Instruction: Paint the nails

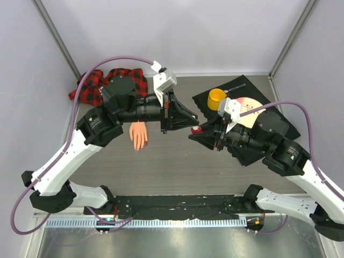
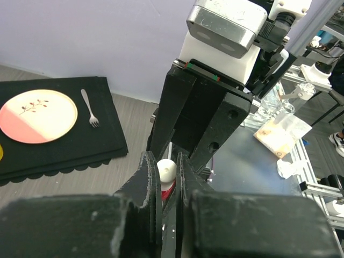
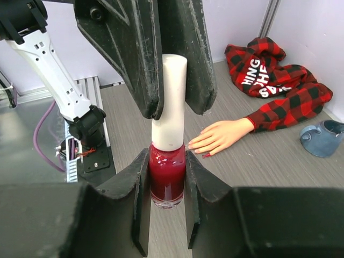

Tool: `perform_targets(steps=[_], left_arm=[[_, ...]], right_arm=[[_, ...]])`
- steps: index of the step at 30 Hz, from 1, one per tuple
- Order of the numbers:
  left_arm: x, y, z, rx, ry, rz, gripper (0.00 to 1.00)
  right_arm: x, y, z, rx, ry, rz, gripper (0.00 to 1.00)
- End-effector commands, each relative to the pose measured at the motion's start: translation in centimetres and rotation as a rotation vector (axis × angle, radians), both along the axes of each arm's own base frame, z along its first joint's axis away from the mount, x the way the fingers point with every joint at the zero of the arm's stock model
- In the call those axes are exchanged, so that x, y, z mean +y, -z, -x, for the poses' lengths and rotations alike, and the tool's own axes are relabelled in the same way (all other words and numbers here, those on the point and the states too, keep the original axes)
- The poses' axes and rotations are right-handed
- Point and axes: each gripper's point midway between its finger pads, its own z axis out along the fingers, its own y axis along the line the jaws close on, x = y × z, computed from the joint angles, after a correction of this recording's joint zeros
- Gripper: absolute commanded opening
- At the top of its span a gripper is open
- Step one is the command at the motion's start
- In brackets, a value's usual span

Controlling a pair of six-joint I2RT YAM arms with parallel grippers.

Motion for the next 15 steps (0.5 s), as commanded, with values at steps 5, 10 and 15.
perform_targets(steps=[5, 10, 15], left_arm=[[1.3, 0.4, -1.7, -0.079, -0.138, -0.029, 0.0], [2.1, 2.8, -6.5, -0.115, -0.391, -0.035, 0.0], [2.5, 6.6, -10.4, -0.104, -0.585, -0.072, 0.0]], right_arm=[[-2.6, -1.4, -2.3, -0.013, 0.207, -0.048, 0.39], [-6.3, -0.1, -3.6, 0.035, 0.411, -0.088, 0.62], [-10.8, 2.6, -4.9, 0.127, 0.657, -0.175, 0.65]])
